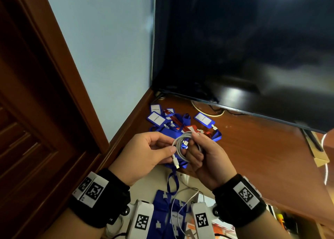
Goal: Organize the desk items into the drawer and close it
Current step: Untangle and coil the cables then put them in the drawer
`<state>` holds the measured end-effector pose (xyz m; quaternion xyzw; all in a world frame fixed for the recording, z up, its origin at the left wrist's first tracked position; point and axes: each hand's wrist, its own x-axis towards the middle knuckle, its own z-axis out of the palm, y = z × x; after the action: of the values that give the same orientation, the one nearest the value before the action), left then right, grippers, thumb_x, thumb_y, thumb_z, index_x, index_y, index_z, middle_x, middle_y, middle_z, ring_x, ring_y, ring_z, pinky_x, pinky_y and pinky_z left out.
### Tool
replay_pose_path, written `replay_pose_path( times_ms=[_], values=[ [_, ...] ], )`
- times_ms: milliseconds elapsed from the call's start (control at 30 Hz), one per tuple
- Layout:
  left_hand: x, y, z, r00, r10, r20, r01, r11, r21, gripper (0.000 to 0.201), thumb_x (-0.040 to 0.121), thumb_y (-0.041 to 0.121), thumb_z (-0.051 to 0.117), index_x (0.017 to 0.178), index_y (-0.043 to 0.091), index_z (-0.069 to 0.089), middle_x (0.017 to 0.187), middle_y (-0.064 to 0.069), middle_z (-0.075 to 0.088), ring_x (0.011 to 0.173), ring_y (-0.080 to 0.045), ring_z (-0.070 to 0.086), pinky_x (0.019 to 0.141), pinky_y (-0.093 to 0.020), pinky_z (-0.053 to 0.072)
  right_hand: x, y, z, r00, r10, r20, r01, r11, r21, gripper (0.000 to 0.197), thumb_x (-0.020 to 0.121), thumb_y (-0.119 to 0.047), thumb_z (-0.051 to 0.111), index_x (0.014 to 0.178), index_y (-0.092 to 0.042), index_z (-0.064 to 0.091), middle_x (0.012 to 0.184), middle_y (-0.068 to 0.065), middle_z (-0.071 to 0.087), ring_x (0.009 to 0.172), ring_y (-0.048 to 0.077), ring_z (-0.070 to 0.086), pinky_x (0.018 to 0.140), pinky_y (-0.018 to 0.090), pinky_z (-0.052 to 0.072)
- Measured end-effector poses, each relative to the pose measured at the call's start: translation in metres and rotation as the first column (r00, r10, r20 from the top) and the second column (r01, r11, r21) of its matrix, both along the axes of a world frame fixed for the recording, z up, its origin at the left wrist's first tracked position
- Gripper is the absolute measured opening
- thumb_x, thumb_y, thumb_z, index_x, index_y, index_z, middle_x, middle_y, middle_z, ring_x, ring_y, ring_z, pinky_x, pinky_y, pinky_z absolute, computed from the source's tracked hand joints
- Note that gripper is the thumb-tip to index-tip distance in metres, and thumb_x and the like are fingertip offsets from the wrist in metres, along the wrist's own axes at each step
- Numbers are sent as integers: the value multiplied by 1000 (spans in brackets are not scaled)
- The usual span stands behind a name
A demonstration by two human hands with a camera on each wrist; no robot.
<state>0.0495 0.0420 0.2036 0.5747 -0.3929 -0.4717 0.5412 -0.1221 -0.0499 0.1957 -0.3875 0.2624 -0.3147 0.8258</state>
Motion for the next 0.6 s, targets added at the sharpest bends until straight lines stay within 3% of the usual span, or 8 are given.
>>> replay_pose_path(
  times_ms=[67,200,333,400,500,567,600],
  values=[
    [2,-2,3,999,-8,-51,8,1000,-1,18,90,0,74,106,9,77,95,-11,78,88,-22,77,76,-29,64,0,-2,0,1000,2,5,-2,1000,-10,29,105,-24,50,82,-6,55,48,3,35,37,13,36,69,28,49],
    [3,-9,3,981,40,-192,-45,999,-21,16,91,0,71,106,5,74,97,-9,78,94,-24,77,76,-29,64,2,2,5,999,37,12,-38,999,30,30,106,-24,47,83,-6,53,48,3,36,35,12,34,46,21,45],
    [-1,-14,-5,982,91,-168,-100,994,-48,15,93,4,71,107,9,73,104,-10,78,104,-26,76,80,-30,64,5,7,8,1000,18,-14,-17,996,84,27,103,-27,52,83,-8,54,51,1,37,38,11,34,50,19,50],
    [-2,-14,-9,992,102,-75,-108,991,-81,16,93,6,73,108,10,73,103,-8,78,102,-24,77,81,-31,64,4,7,5,1000,13,-22,-10,995,103,28,100,-28,56,81,-8,54,54,2,40,49,16,34,51,20,51],
    [0,-12,-19,966,123,227,-88,983,-159,17,92,14,77,108,20,74,99,0,78,95,-16,76,84,-34,64,-1,4,-5,999,27,-22,-25,994,106,32,102,-29,57,77,-9,56,55,3,42,64,21,31,59,24,53],
    [1,-12,-25,934,112,339,-61,986,-157,17,92,19,78,106,25,70,103,3,74,100,-11,73,87,-36,63,-3,3,-9,999,39,-20,-37,993,112,33,103,-28,55,77,-9,56,57,3,42,61,21,33,72,29,55],
    [2,-13,-28,947,63,316,-24,992,-128,17,93,20,76,107,24,67,109,3,74,105,-10,72,91,-38,62,-4,3,-11,999,44,-14,-42,993,113,32,104,-27,54,78,-8,56,59,4,42,56,18,35,79,31,54]
  ],
)
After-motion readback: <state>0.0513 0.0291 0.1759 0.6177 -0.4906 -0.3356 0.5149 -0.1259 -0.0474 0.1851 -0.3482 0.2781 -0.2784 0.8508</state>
